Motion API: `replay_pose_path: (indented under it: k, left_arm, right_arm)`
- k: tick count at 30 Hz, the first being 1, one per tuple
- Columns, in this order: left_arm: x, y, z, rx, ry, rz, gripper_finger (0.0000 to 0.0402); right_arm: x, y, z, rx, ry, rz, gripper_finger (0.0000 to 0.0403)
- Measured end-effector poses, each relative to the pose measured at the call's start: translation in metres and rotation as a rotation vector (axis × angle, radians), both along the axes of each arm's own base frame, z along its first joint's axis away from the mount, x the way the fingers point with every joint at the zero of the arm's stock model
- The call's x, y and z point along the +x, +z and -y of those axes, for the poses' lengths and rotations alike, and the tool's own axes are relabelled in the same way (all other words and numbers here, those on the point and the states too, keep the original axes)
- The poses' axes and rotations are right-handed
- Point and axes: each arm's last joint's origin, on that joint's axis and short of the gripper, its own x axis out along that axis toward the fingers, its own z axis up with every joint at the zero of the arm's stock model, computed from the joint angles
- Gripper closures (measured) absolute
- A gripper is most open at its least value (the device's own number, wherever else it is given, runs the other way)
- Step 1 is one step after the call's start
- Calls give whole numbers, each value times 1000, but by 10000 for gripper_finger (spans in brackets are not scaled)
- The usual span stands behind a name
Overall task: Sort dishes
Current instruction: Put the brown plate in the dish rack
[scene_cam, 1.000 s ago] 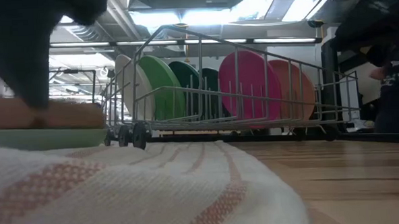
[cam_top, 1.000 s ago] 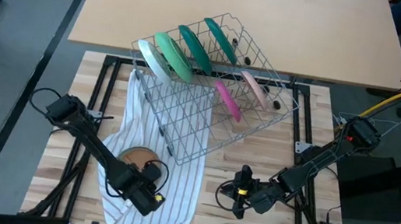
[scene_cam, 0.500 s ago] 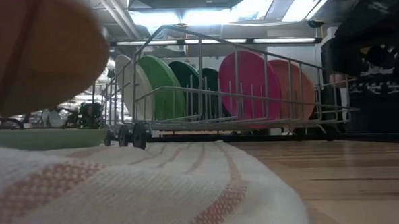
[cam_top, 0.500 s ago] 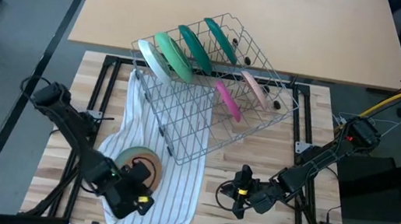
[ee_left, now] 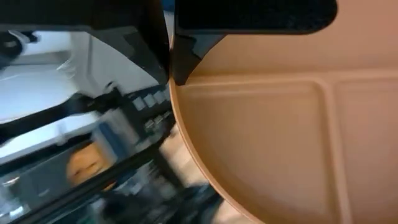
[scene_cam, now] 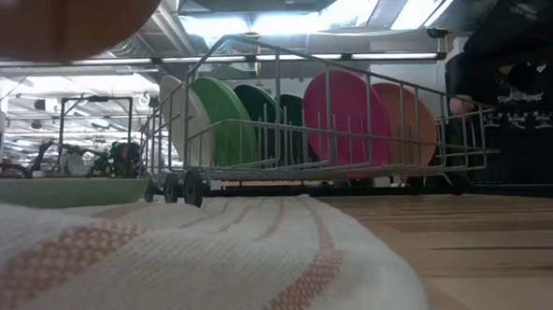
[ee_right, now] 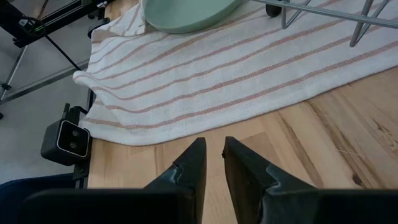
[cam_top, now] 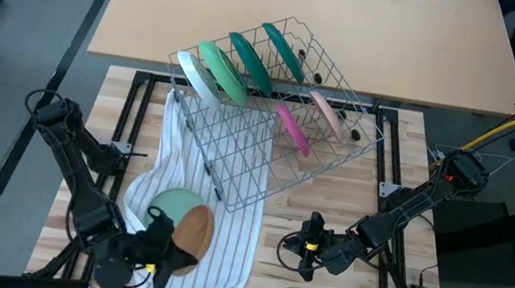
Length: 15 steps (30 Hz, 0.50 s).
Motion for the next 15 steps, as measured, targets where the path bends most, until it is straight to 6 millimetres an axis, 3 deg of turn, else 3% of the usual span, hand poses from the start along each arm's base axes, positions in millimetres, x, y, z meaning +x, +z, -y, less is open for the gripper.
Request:
replay_pose_path:
  k: [8,15]
  left_arm:
    - [5,29,6,198,117,276,401]
    - [26,49,-9,347,222,369,401]
  right_arm:
    - [0,0,0,-2,-3,1,340]
    - [0,0,0,-3,-4,2,340]
